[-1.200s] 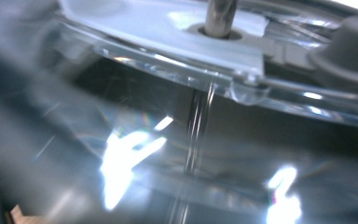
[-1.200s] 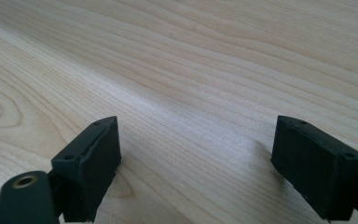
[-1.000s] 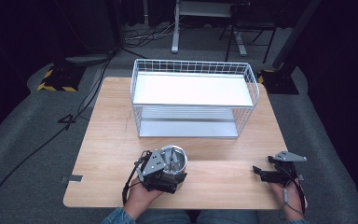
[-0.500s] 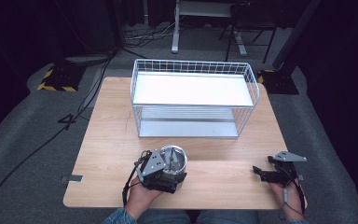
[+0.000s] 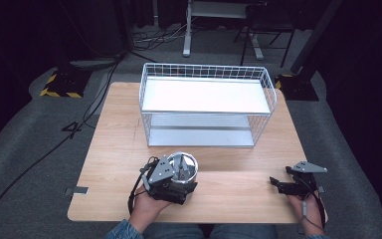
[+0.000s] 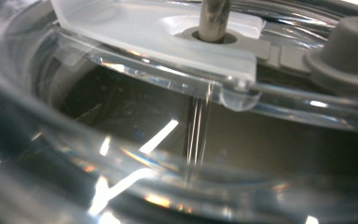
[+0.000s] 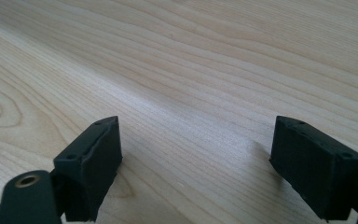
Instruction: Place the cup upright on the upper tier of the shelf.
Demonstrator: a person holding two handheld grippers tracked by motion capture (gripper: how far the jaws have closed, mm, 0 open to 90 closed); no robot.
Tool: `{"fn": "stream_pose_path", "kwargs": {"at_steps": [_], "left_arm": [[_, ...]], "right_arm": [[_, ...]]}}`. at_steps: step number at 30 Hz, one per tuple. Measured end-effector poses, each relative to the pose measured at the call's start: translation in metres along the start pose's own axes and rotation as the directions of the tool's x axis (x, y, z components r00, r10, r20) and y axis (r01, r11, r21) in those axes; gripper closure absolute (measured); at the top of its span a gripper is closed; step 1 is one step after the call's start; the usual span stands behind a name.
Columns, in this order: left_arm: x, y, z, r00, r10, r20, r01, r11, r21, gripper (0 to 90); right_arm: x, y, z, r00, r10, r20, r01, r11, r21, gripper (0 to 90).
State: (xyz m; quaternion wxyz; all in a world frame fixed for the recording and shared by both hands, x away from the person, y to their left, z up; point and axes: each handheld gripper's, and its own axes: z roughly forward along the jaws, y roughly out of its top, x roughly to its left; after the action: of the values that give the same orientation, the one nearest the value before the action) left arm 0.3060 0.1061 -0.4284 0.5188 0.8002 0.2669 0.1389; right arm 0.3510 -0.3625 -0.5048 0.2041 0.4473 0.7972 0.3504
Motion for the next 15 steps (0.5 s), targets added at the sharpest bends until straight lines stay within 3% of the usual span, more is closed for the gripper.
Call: {"fn": "stream_pose_path", "kwargs": {"at_steps": [15], "left_arm": [[0.012,0.038,-0.023,0.9996,-0.023,0.014,0.023,0.9997,-0.008,3.4]], "right_arm": [[0.0,0.0,0.0,1.0,-0.003,0.003,0.003,1.0,-0.001,16.8]]}}
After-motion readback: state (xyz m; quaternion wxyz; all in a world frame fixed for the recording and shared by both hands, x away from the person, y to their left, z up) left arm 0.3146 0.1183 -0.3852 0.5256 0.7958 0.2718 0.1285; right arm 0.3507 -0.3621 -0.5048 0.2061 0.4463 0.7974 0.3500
